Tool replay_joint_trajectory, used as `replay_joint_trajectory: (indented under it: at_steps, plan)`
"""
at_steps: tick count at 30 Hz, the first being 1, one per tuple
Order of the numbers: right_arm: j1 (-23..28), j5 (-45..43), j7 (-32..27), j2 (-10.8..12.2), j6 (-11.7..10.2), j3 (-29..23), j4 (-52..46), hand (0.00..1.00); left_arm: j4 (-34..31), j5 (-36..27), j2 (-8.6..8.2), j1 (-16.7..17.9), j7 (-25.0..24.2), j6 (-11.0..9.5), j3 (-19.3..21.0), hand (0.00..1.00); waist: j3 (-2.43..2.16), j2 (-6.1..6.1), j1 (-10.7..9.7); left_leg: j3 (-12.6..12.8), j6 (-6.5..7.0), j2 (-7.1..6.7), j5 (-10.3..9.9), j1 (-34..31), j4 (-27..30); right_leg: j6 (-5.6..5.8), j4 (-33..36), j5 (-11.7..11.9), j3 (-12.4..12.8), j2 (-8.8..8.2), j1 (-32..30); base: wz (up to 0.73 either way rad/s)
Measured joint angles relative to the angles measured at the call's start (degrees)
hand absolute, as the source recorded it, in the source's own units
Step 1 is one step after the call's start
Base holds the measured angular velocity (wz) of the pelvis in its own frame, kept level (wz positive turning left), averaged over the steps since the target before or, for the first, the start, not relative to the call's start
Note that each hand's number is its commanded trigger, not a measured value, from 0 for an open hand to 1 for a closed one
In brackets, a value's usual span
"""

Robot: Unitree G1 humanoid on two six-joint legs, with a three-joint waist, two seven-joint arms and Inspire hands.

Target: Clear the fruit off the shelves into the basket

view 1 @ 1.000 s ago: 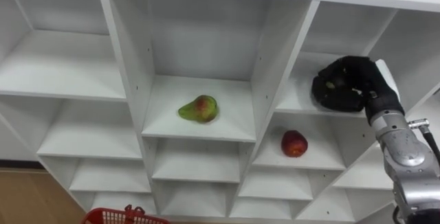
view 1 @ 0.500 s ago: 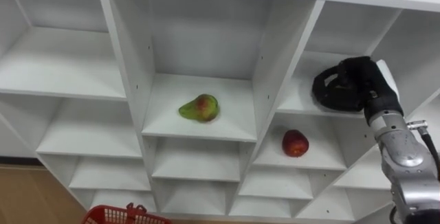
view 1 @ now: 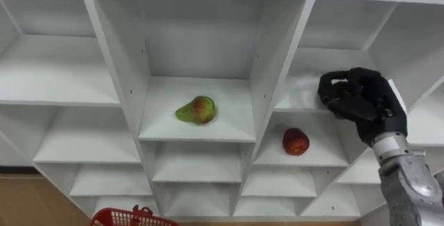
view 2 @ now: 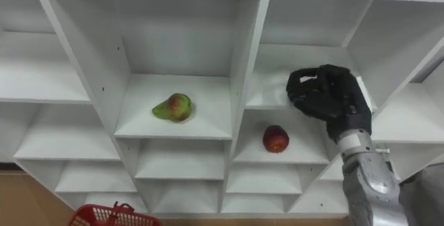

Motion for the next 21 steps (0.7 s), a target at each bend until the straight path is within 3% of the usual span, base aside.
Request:
replay_joint_trajectory:
  at_steps: [4,6,7,10,15,21]
  plan:
    - [2.4,6.1,5.9,1.7,0.4,1.5,-0.9,1.00,0.3,-1.3,-0.44,0.0,0.9,0.1,0.0,1.00,-0.11,0.24,-0.7,0.2,-0.03,0.03,0.0,0.0,0.1,-0.13,0.1,0.1,0.0,0.05,-0.2,-0.03]
    - [4.6,7.1,7.4,1.7,4.3,3.9,-0.5,1.00,0.3,-2.0,-0.51,-0.1,0.8,0.2,-0.1,1.00,-0.11,0.40,-0.6,0.7,-0.04,0.11,0.0,-0.2,0.1,-0.19,0.2,0.1,0.2,0.06,-0.7,-0.12]
    - [6.3,7.1,8.3,1.7,7.5,6.5,-0.4,1.00,0.3,-2.2,-0.68,-0.1,0.7,0.3,-0.3,1.00,-0.09,0.65,-0.4,1.0,-0.05,0.15,0.0,-0.6,0.1,-0.26,0.5,0.2,0.2,0.01,-1.3,-0.13]
    - [7.9,7.1,11.5,1.5,12.0,12.8,-0.6,1.00,0.4,-3.3,-1.00,-0.3,0.0,0.3,-1.9,1.00,-0.17,1.65,-0.1,1.6,0.11,-0.04,0.1,-1.5,0.4,-0.25,1.5,0.2,0.8,-0.26,-3.1,-0.16]
    - [7.9,7.8,16.4,0.6,12.6,16.2,-5.9,1.00,1.3,-3.3,-0.82,-1.8,-0.9,0.3,-1.8,1.00,-0.09,1.65,1.6,2.3,0.17,0.02,0.2,-2.1,0.9,-0.25,2.0,0.2,1.5,-0.28,-4.0,-0.06]
    - [7.5,13.6,21.1,0.8,13.6,20.8,-10.3,1.00,1.2,-4.3,-0.66,-2.2,-0.9,0.8,-5.4,1.00,0.29,0.92,2.7,2.3,0.15,0.06,0.1,-2.4,0.5,-0.25,2.0,0.2,1.5,-0.19,-4.2,-0.01]
